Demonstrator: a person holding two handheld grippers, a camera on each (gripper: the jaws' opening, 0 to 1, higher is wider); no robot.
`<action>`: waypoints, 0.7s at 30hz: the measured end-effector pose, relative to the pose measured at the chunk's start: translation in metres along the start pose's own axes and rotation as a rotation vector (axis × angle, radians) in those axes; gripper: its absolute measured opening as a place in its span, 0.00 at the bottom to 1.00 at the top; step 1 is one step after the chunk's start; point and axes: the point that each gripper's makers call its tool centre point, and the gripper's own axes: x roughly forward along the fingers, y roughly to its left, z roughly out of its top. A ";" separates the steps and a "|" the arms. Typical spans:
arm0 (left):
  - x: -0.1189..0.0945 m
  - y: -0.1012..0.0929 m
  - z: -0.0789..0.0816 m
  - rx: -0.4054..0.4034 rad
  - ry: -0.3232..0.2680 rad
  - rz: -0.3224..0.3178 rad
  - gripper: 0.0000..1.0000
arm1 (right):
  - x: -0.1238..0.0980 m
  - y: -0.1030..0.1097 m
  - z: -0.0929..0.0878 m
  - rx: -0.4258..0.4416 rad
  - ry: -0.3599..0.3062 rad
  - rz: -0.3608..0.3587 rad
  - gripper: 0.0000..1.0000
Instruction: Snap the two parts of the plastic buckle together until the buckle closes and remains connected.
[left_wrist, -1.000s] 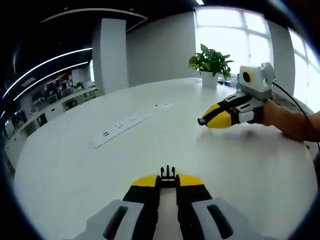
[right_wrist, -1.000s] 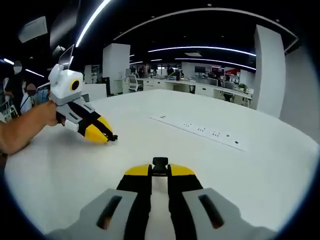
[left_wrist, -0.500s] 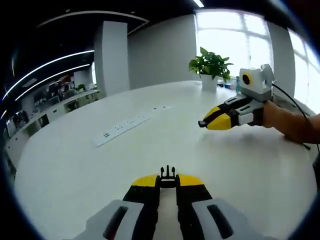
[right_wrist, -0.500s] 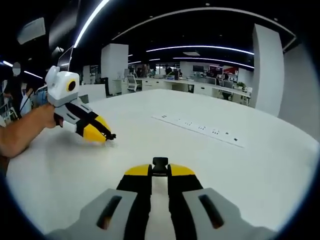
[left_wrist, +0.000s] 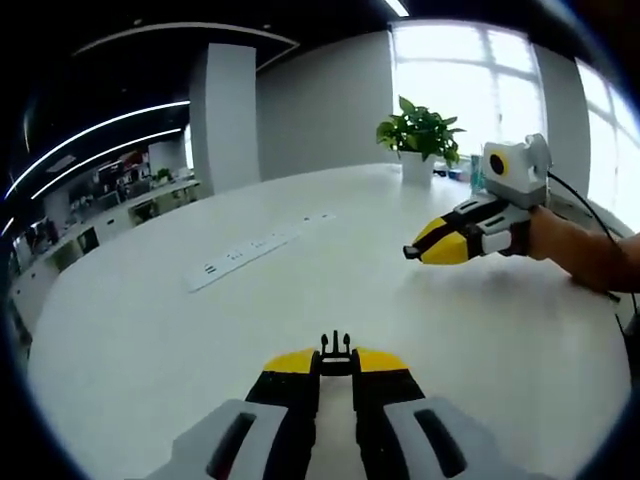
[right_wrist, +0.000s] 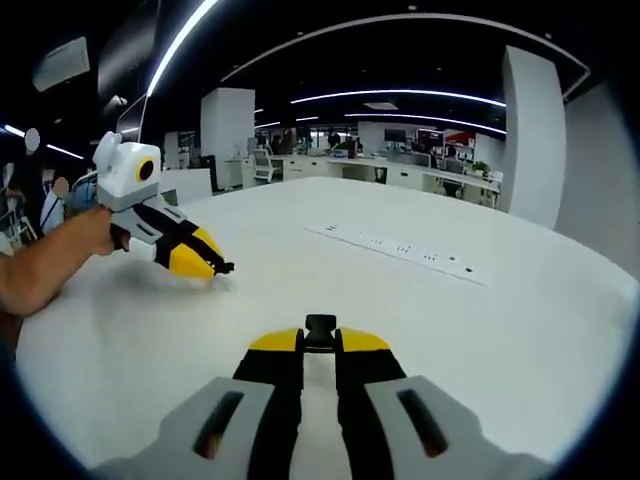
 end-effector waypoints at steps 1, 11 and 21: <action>-0.001 -0.001 -0.001 0.000 0.000 0.000 0.10 | 0.000 0.000 0.000 -0.001 0.001 0.000 0.10; -0.007 -0.010 -0.006 0.014 0.006 0.001 0.11 | -0.011 0.003 -0.002 -0.020 -0.006 -0.013 0.10; -0.017 -0.025 -0.012 0.018 0.007 -0.003 0.11 | -0.022 0.013 -0.002 -0.028 -0.011 -0.017 0.10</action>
